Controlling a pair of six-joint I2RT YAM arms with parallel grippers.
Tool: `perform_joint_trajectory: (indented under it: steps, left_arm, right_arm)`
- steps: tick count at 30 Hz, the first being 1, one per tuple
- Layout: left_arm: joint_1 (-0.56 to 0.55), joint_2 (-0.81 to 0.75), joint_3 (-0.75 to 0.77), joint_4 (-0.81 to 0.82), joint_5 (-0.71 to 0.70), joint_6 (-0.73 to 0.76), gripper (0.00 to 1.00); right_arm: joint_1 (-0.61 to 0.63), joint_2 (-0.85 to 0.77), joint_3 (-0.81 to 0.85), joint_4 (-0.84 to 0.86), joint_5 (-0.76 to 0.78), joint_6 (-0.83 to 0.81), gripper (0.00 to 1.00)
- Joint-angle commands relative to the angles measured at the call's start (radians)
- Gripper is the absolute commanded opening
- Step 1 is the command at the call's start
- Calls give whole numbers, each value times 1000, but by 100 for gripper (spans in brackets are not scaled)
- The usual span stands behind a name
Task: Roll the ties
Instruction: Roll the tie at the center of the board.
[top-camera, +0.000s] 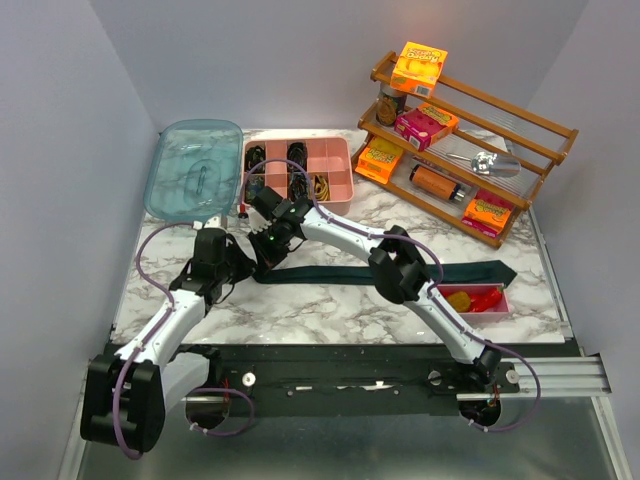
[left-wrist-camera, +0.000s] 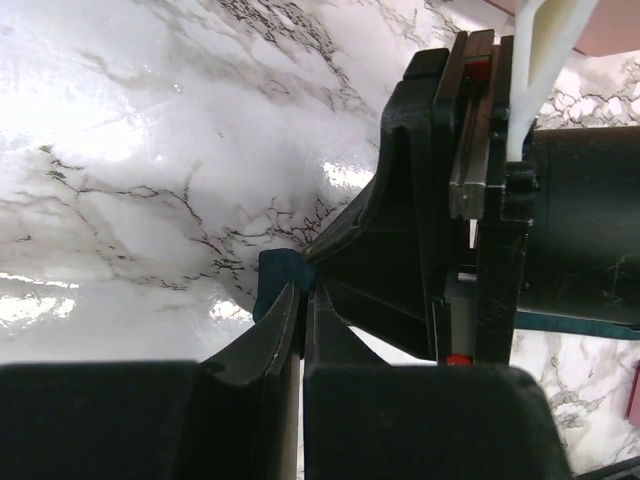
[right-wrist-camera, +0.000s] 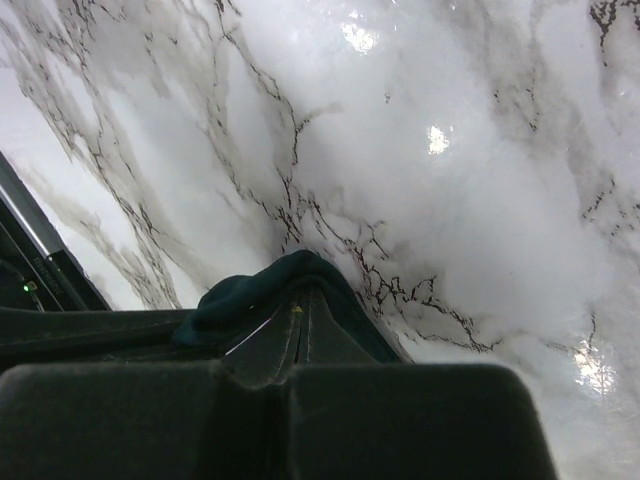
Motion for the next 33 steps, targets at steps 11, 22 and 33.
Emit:
perform_joint_trajectory:
  steps: [11,22,33]
  left_arm:
    - [-49,-14,40,89,-22,-21,0]
    - [-83,-25,21,132,-10,-31,0]
    - [-126,-39,24,138,-57,-15,0]
  right_arm:
    - [5,56,-1,-68,46,9,1]
    - [6,71,17,-92,63,12,1]
    - [5,35,17,-118,95,5,1]
